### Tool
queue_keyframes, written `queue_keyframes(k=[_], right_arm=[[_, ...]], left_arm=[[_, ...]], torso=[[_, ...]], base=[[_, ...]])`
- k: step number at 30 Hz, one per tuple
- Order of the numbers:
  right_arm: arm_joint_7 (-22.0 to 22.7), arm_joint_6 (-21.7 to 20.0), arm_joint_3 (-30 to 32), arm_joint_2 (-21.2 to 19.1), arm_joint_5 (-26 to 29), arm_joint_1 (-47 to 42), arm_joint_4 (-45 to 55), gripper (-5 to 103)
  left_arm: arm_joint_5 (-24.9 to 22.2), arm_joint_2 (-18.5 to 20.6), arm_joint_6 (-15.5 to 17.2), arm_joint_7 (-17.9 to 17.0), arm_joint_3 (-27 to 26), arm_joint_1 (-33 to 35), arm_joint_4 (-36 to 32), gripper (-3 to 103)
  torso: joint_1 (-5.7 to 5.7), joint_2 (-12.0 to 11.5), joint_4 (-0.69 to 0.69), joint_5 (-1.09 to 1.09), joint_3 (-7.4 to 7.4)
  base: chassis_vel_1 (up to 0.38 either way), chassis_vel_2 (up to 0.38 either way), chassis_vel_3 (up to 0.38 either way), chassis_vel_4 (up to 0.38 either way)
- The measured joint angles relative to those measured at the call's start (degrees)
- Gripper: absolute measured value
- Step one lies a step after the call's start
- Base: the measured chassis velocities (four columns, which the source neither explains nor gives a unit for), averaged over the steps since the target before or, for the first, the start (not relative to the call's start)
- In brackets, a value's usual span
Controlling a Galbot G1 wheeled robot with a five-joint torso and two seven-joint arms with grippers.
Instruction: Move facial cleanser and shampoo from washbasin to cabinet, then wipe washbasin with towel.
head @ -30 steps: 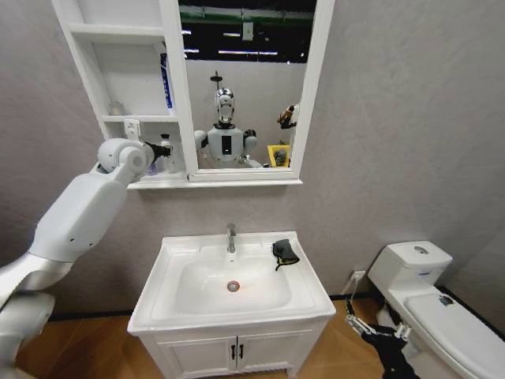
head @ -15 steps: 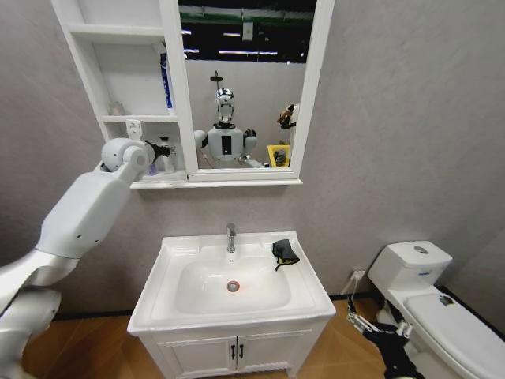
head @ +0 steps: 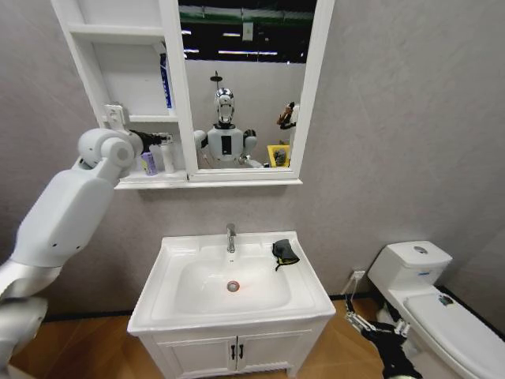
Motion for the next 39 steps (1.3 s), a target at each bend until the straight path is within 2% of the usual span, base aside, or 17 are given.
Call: queue_keyframes(k=[2,3,4,5,8,10,11,13,14,15,16,17,19,20,24,29,39], right_arm=[[0.1,-0.4,-0.3,0.0,0.2,0.2,0.0,100],[0.1,-0.4,-0.3,0.0,0.2,0.2,0.0,100],[0.2,-0.7,-0.5,-0.2,0.4,0.2,0.0,100],[0.2,-0.9,-0.8,-0.3,0.4,0.3,0.1,100],[0.2,-1.3,-1.1,-0.6,0.4,0.6,0.1,100],[0.2,-3.0,-1.5,-1.3,0.3,1.6,0.2,100],[0.2,-3.0,-1.5,-1.3,0.3,1.6,0.2,100],[-0.1,-5.4,-1.6,-2.4,1.7,1.9,0.8,100],[-0.1,-5.4,-1.6,-2.4,1.7,1.9,0.8,100],[-0.3,-5.9,-1.6,-2.8,2.3,1.9,1.0,100],[-0.4,-6.1,-1.5,-3.4,2.9,1.9,1.1,100],[-0.4,-6.1,-1.5,-3.4,2.9,1.9,1.1,100],[-0.7,-6.2,-1.4,-4.5,3.2,1.9,1.1,100],[-0.7,-6.2,-1.4,-4.5,3.2,1.9,1.1,100],[-1.1,-6.3,-2.1,-5.3,3.2,2.4,0.5,100],[-1.8,-6.3,-2.9,-6.4,3.1,2.6,-0.2,100],[-1.9,-7.0,-3.5,-7.8,3.0,3.4,-0.6,100]], left_arm=[[-0.2,4.8,0.0,-1.2,-6.7,8.4,-9.8,100],[-0.2,4.8,0.0,-1.2,-6.7,8.4,-9.8,100],[0.2,6.5,-0.4,-2.4,-12.2,15.6,-15.6,100],[1.5,6.9,-1.4,-3.2,-16.9,21.4,-19.3,100],[3.5,6.6,-2.5,-3.4,-21.1,27.5,-22.6,100],[11.6,2.2,-4.6,-0.6,-33.2,46.6,-31.9,100],[11.6,2.2,-4.6,-0.6,-33.2,46.6,-31.9,100],[24.6,-6.6,-10.7,6.8,-41.2,64.4,-38.3,100],[24.6,-6.6,-10.7,6.8,-41.2,64.4,-38.3,100],[30.2,-11.0,-14.8,11.3,-43.2,71.1,-39.5,100],[37.6,-18.1,-21.6,18.2,-44.8,81.6,-40.3,100],[37.6,-18.1,-21.6,18.2,-44.8,81.6,-40.3,100],[46.0,-27.2,-29.3,25.7,-45.3,94.2,-40.4,100],[46.0,-27.2,-29.3,25.7,-45.3,94.2,-40.4,100],[52.8,-35.8,-36.4,30.7,-45.0,103.4,-39.1,100],[56.0,-40.3,-42.3,31.2,-43.5,107.0,-37.5,100],[56.1,-41.0,-42.9,30.6,-42.6,106.6,-36.9,100]], torso=[[0.00,0.0,0.03,0.00,-0.01],[0.00,0.0,0.03,0.00,-0.01],[-0.02,0.0,0.02,0.00,-0.01],[-0.01,0.0,0.02,-0.01,-0.01],[-0.02,0.0,0.01,0.01,-0.02],[-0.01,0.0,-0.02,0.00,-0.01],[-0.01,0.0,-0.02,0.00,-0.01],[-0.01,0.0,-0.01,0.02,-0.01],[-0.01,0.0,-0.01,0.02,-0.01],[-0.01,0.0,0.00,-0.03,-0.01],[-0.01,0.0,0.01,-0.02,-0.01],[-0.01,0.0,0.01,-0.02,-0.01],[-0.02,0.0,0.04,0.02,-0.01],[-0.02,0.0,0.04,0.02,-0.01],[-0.03,0.0,-0.01,0.03,-0.01],[-0.01,0.0,-0.01,0.03,0.00],[0.00,0.0,0.00,0.01,0.00]], base=[[0.000,0.000,0.000,0.000],[0.000,0.000,0.000,0.000],[0.000,0.000,0.000,0.000],[0.000,0.000,0.000,0.000],[0.000,0.000,0.000,0.000],[0.000,0.000,0.000,0.000],[0.000,0.000,0.000,0.000],[0.000,0.000,0.000,0.000],[0.000,0.000,0.000,0.000],[0.000,0.000,0.000,0.000],[0.000,0.000,0.000,0.000],[0.000,0.000,0.000,0.000],[0.000,0.000,0.000,0.000],[0.000,0.000,0.000,0.000],[0.000,0.000,0.000,0.000],[0.000,0.000,0.000,0.000],[0.000,0.000,0.000,0.000]])
